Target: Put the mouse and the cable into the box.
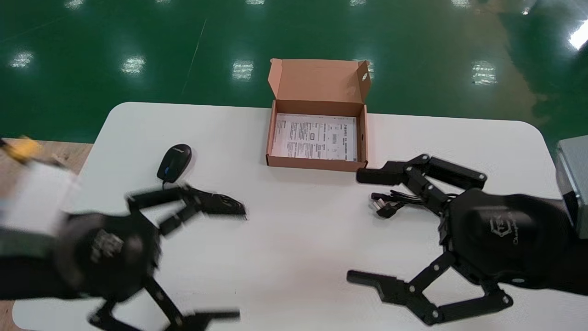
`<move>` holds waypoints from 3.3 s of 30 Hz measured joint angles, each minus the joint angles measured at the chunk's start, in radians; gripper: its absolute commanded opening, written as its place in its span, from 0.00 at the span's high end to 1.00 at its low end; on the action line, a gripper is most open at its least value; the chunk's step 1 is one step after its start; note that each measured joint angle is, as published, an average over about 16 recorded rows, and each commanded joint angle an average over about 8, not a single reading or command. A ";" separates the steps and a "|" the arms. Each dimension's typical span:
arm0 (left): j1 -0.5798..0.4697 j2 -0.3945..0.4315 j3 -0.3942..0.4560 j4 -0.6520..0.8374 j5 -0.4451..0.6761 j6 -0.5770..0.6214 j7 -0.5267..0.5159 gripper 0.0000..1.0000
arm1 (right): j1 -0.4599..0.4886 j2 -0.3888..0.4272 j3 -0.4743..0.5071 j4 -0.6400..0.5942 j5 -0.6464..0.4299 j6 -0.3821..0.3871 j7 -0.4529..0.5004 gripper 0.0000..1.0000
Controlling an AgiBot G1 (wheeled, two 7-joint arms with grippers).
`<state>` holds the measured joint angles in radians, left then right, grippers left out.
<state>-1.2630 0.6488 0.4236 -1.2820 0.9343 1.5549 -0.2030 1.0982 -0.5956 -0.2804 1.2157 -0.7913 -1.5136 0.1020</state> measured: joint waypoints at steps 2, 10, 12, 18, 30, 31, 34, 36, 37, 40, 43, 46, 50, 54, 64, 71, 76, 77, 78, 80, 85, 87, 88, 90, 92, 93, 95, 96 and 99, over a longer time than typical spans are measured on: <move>-0.058 0.021 0.049 0.024 0.064 0.010 0.006 0.00 | 0.013 0.003 -0.005 -0.039 -0.035 -0.009 -0.049 0.00; -0.286 0.145 0.242 0.245 0.323 0.009 0.099 0.00 | 0.112 -0.004 -0.057 -0.290 -0.252 -0.024 -0.338 0.00; -0.325 0.179 0.276 0.324 0.378 -0.002 0.143 0.00 | 0.145 -0.016 -0.076 -0.364 -0.316 -0.014 -0.418 0.00; -0.414 0.274 0.345 0.573 0.514 -0.049 0.296 0.00 | 0.243 -0.075 -0.135 -0.575 -0.484 0.054 -0.618 0.00; -0.504 0.407 0.405 0.970 0.655 -0.176 0.586 0.00 | 0.386 -0.229 -0.204 -0.894 -0.653 0.216 -0.821 0.00; -0.508 0.415 0.407 0.995 0.659 -0.187 0.604 0.00 | 0.395 -0.241 -0.207 -0.914 -0.660 0.227 -0.831 0.00; -0.517 0.438 0.411 1.059 0.669 -0.219 0.655 0.00 | 0.417 -0.273 -0.215 -0.969 -0.675 0.257 -0.859 0.00; -0.521 0.451 0.411 1.096 0.672 -0.238 0.683 0.00 | 0.430 -0.292 -0.219 -1.001 -0.683 0.277 -0.876 0.00; -0.522 0.457 0.411 1.112 0.673 -0.248 0.696 0.00 | 0.435 -0.301 -0.220 -1.016 -0.686 0.286 -0.884 0.00; -0.523 0.474 0.411 1.153 0.673 -0.273 0.730 0.00 | 0.450 -0.324 -0.224 -1.056 -0.693 0.311 -0.904 0.00; -0.521 0.489 0.410 1.185 0.673 -0.296 0.758 0.00 | 0.460 -0.342 -0.225 -1.089 -0.697 0.332 -0.921 0.00; -0.519 0.500 0.409 1.211 0.673 -0.315 0.779 0.06 | 0.468 -0.356 -0.225 -1.117 -0.698 0.349 -0.934 0.00; -0.515 0.511 0.408 1.235 0.672 -0.335 0.799 0.54 | 0.475 -0.368 -0.223 -1.145 -0.697 0.363 -0.946 0.44; -0.514 0.517 0.408 1.247 0.672 -0.347 0.810 0.98 | 0.479 -0.374 -0.221 -1.161 -0.695 0.370 -0.952 0.94; -0.514 0.519 0.408 1.250 0.672 -0.351 0.813 1.00 | 0.479 -0.376 -0.219 -1.166 -0.692 0.371 -0.953 1.00; -0.513 0.517 0.408 1.245 0.671 -0.348 0.811 1.00 | 0.478 -0.373 -0.220 -1.160 -0.692 0.369 -0.953 1.00; -0.513 0.516 0.407 1.243 0.670 -0.346 0.810 1.00 | 0.477 -0.372 -0.220 -1.157 -0.692 0.369 -0.953 1.00; -0.513 0.516 0.407 1.243 0.670 -0.346 0.810 1.00 | 0.477 -0.372 -0.220 -1.157 -0.692 0.369 -0.953 1.00; -0.513 0.516 0.407 1.242 0.670 -0.346 0.810 1.00 | 0.477 -0.372 -0.220 -1.157 -0.692 0.368 -0.953 1.00; -0.513 0.516 0.407 1.242 0.670 -0.345 0.810 1.00 | 0.477 -0.371 -0.220 -1.156 -0.692 0.368 -0.952 1.00; -0.513 0.515 0.407 1.241 0.670 -0.344 0.809 1.00 | 0.476 -0.371 -0.221 -1.155 -0.692 0.368 -0.952 1.00; -0.513 0.515 0.407 1.240 0.670 -0.344 0.809 1.00 | 0.476 -0.371 -0.221 -1.154 -0.692 0.368 -0.952 1.00; -0.513 0.515 0.407 1.240 0.670 -0.344 0.809 1.00 | 0.476 -0.371 -0.221 -1.154 -0.692 0.368 -0.952 1.00; -0.512 0.515 0.407 1.240 0.670 -0.344 0.809 1.00 | 0.476 -0.370 -0.221 -1.154 -0.692 0.368 -0.952 1.00; -0.512 0.515 0.407 1.240 0.670 -0.344 0.809 1.00 | 0.476 -0.370 -0.221 -1.154 -0.692 0.368 -0.952 1.00; -0.512 0.515 0.407 1.240 0.670 -0.344 0.809 1.00 | 0.476 -0.370 -0.221 -1.154 -0.692 0.368 -0.952 1.00; -0.512 0.515 0.407 1.240 0.670 -0.344 0.809 1.00 | 0.476 -0.370 -0.221 -1.153 -0.692 0.367 -0.952 1.00; -0.512 0.514 0.407 1.239 0.670 -0.343 0.809 1.00 | 0.476 -0.370 -0.221 -1.153 -0.692 0.367 -0.952 1.00; -0.512 0.514 0.407 1.239 0.670 -0.343 0.809 1.00 | 0.476 -0.370 -0.221 -1.153 -0.692 0.367 -0.952 1.00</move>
<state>-1.7752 1.1632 0.8306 -0.0428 1.6042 1.2116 0.6056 1.5741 -0.9655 -0.5017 0.0627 -1.4836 -1.1463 -0.8498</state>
